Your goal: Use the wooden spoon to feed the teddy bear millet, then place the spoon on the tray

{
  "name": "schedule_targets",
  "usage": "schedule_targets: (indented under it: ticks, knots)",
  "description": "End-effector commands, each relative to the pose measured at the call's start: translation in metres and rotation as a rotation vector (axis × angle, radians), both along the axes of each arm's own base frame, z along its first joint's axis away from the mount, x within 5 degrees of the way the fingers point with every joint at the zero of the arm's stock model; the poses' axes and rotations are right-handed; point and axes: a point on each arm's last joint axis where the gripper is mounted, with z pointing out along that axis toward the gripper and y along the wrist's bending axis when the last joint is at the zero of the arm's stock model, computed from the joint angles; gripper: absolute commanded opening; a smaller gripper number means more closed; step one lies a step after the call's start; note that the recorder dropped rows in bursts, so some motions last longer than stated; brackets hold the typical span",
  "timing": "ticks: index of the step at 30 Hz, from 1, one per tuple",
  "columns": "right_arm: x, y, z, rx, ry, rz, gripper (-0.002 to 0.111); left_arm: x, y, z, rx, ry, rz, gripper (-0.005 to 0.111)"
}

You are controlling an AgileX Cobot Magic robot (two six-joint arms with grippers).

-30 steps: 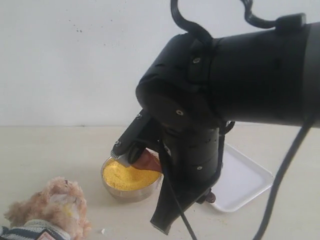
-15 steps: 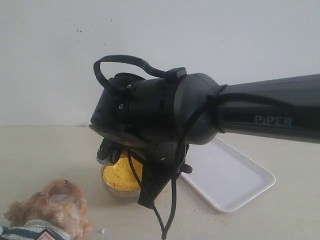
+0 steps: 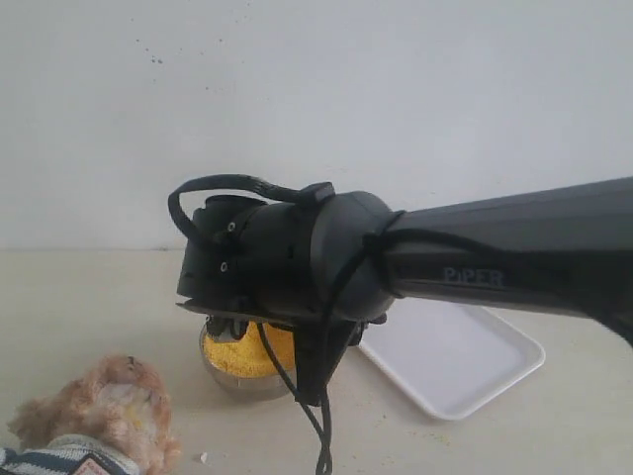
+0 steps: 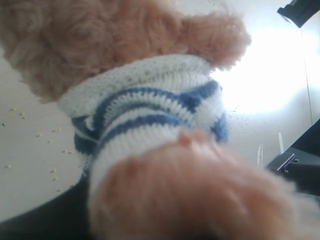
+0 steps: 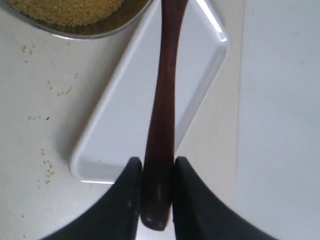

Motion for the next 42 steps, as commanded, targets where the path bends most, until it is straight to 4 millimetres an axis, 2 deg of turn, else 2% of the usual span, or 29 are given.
schedule_targets:
  ticks: [1,14,25,42]
  knots:
    - [0.002,0.002,-0.004,-0.018,-0.016,0.004,0.0,-0.001,-0.002,0.001,-0.026,0.001,-0.004,0.004]
    - [0.003,0.009,-0.033,-0.077,0.017,0.015,0.0,-0.001,-0.002,0.001,-0.026,0.001,-0.004,0.004]
    - [-0.011,0.019,-0.037,-0.051,0.058,0.027,0.0,-0.001,-0.002,0.001,-0.026,0.001,-0.004,0.004]
    - [-0.015,0.02,-0.041,0.003,0.101,-0.017,0.0,-0.001,-0.002,0.001,-0.026,0.001,-0.004,0.004]
